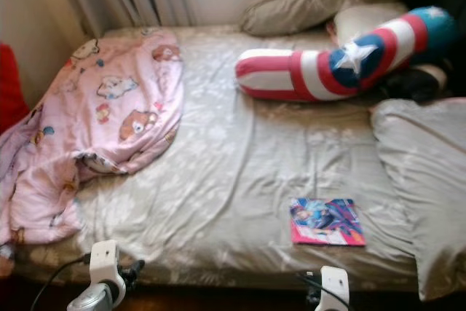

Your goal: Clean up the room

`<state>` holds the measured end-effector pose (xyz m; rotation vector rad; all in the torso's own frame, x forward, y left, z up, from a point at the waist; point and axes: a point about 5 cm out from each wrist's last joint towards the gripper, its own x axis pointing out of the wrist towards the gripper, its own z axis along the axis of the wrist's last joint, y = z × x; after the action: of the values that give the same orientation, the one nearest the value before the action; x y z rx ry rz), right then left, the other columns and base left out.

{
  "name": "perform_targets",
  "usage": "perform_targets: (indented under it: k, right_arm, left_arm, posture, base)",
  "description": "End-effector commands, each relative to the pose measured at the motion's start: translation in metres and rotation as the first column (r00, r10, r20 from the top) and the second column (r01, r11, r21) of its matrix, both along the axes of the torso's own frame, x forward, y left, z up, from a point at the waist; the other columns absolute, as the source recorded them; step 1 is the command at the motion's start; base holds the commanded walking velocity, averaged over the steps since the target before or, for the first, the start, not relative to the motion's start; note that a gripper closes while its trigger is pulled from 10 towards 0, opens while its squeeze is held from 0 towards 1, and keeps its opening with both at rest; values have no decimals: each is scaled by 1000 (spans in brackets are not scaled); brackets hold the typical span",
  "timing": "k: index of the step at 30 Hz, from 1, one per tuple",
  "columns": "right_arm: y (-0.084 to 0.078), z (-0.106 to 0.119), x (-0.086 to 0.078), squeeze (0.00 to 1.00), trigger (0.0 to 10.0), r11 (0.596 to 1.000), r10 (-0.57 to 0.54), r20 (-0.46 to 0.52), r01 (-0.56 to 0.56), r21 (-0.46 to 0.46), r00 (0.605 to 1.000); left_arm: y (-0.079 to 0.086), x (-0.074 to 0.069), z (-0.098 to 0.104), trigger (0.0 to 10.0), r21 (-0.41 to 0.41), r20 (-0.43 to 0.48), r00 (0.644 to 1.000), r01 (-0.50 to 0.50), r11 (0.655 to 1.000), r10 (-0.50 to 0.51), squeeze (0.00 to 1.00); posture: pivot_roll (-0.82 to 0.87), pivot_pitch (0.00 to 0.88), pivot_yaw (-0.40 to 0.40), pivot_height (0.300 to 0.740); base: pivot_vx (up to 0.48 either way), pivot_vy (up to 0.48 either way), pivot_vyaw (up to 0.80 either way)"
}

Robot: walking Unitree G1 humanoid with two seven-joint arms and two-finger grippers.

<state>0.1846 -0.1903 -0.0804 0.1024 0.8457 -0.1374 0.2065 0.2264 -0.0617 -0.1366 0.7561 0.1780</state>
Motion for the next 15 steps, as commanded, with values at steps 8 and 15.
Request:
perform_targets:
  k: [8, 15]
  right_arm:
    - [-5, -3, -8, 0, 10000, 1000, -8, -31, 8, 1, 999]
    - [-3, -4, -7, 0, 10000, 1000, -9, -32, 9, 2, 999]
  left_arm:
    - [-5, 1, -1, 10000, -5, -6, 1000, 2, 1000, -2, 0]
    - [-5, 1, -1, 10000, -5, -6, 1000, -4, 1000, 4, 0]
  posture:
    - [45, 77, 56, 740]
    - [47, 100, 52, 740]
  base:
    - [0, 367, 0]
    - [0, 368, 0]
